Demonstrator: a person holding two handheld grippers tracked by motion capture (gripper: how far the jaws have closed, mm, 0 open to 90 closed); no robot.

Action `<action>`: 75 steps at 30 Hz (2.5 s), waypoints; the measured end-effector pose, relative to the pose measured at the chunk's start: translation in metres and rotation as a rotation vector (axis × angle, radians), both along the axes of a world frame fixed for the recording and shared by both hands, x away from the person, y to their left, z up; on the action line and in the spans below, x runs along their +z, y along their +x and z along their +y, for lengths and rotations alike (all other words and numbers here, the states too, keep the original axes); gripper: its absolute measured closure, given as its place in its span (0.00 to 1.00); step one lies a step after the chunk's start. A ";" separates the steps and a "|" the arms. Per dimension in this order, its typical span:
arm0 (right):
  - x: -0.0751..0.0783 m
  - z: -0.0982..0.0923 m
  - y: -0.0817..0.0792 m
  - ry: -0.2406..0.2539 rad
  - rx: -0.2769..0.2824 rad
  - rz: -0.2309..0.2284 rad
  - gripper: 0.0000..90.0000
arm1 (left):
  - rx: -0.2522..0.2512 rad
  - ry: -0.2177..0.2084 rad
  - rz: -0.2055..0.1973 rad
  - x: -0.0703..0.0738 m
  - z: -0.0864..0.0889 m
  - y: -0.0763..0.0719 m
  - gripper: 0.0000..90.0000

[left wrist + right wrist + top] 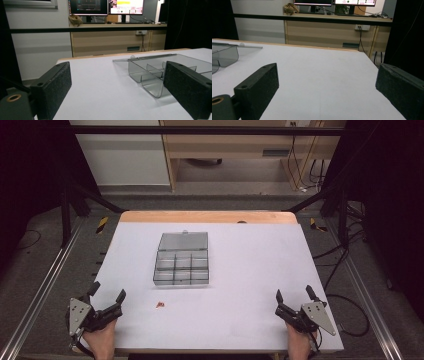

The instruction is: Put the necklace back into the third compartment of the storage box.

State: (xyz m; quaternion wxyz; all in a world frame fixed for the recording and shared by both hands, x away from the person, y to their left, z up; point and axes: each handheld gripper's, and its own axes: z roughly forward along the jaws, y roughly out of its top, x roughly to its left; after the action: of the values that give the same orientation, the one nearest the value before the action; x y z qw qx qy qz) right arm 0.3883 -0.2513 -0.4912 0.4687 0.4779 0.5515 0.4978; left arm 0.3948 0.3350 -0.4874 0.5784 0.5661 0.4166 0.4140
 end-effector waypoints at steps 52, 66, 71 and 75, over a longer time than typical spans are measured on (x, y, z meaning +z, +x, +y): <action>0.000 0.000 0.001 -0.002 0.003 0.008 0.06 | -0.724 1.058 0.750 0.086 -0.086 0.069 0.54; 0.000 0.000 0.001 -0.004 0.005 0.010 0.06 | -0.843 1.217 0.928 0.065 -0.132 0.091 0.63; 0.000 0.000 0.001 -0.005 0.006 0.010 0.06 | -0.865 1.225 0.945 0.060 -0.140 0.096 0.65; 0.000 0.000 0.001 -0.005 0.005 0.010 0.06 | -0.873 1.229 0.970 0.056 -0.144 0.098 0.67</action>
State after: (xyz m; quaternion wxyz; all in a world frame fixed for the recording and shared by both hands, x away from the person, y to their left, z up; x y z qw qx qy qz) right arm 0.3893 -0.2508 -0.4909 0.4660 0.4777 0.5562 0.4952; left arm 0.4925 0.1909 -0.4310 0.0396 0.9967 0.0674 0.0223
